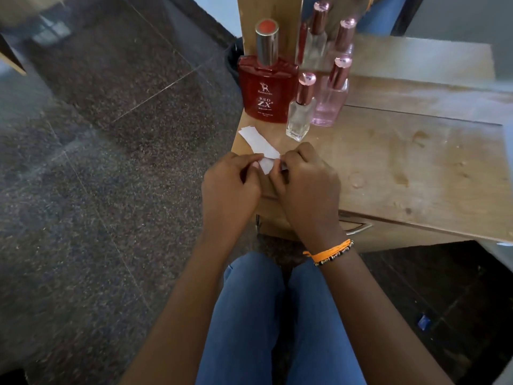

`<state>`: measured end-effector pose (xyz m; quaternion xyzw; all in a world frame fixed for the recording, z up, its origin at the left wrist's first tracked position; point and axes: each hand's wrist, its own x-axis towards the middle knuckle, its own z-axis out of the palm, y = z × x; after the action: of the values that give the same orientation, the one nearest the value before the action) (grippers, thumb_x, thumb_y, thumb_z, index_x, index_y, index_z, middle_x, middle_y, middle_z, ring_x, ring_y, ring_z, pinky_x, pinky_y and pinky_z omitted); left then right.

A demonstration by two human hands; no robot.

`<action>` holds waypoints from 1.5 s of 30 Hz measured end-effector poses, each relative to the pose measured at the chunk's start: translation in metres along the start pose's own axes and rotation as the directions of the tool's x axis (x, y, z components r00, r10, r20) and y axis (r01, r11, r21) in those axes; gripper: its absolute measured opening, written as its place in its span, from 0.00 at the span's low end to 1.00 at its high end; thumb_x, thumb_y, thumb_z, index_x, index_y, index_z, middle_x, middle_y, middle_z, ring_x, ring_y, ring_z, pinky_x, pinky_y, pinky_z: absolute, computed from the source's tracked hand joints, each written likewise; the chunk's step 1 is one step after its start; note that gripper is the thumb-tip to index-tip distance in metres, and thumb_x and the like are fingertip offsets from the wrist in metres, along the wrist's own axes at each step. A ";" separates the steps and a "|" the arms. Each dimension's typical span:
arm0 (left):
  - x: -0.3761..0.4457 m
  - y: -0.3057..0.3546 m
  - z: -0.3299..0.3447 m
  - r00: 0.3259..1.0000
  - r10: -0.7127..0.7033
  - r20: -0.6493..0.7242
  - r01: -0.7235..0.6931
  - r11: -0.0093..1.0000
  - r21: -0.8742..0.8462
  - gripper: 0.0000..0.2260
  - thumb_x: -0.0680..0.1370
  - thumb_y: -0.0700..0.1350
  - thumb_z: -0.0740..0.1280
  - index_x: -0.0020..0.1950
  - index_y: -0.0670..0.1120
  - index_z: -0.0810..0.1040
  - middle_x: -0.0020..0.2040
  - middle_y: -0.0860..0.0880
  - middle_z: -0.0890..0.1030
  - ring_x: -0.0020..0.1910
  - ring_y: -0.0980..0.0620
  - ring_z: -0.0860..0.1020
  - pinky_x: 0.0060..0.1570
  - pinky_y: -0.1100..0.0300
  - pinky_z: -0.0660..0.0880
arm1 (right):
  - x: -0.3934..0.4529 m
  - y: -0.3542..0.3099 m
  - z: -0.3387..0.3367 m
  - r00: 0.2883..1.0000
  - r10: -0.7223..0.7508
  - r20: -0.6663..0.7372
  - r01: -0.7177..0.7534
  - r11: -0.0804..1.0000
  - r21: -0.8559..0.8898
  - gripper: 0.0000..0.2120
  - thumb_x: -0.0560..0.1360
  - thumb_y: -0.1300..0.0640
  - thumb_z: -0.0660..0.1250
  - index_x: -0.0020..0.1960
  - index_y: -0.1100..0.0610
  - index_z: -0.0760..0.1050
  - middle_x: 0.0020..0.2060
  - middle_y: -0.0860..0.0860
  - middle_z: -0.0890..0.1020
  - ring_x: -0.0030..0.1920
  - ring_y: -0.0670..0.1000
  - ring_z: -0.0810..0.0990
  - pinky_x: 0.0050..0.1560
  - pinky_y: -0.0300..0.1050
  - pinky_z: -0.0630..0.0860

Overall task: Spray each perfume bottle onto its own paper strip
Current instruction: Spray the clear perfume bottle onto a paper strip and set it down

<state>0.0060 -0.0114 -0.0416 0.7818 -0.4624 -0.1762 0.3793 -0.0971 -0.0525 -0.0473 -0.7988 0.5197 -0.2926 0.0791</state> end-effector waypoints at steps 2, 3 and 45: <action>0.000 0.000 -0.001 1.000 -0.025 0.008 0.025 0.999 -0.028 0.12 0.76 0.42 0.62 0.55 0.49 0.82 0.48 0.52 0.83 0.45 0.56 0.78 0.46 0.64 0.72 | 0.000 0.000 0.001 1.000 0.010 -0.011 -0.010 1.000 0.000 0.08 0.73 0.61 0.66 0.38 0.65 0.78 0.40 0.60 0.81 0.30 0.58 0.77 0.30 0.40 0.63; -0.001 0.000 -0.001 0.999 -0.047 0.018 0.047 0.998 -0.044 0.12 0.76 0.42 0.63 0.55 0.50 0.82 0.48 0.52 0.83 0.45 0.57 0.77 0.47 0.65 0.71 | 0.000 0.000 0.000 1.000 0.018 -0.006 -0.018 1.000 -0.001 0.09 0.74 0.61 0.64 0.40 0.65 0.78 0.42 0.60 0.81 0.32 0.59 0.77 0.30 0.41 0.64; 0.026 0.028 0.002 0.920 -0.244 0.306 0.385 0.707 -0.593 0.02 0.73 0.36 0.70 0.44 0.41 0.81 0.49 0.42 0.83 0.47 0.44 0.83 0.46 0.51 0.81 | 0.038 0.012 -0.012 0.932 0.351 -0.091 -0.270 0.839 0.472 0.14 0.72 0.56 0.72 0.57 0.56 0.77 0.36 0.52 0.80 0.36 0.49 0.77 0.39 0.36 0.74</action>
<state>0.0019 -0.0423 -0.0195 0.6491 -0.2691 -0.4653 0.5383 -0.1023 -0.0894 -0.0277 -0.6344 0.5653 -0.4570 0.2630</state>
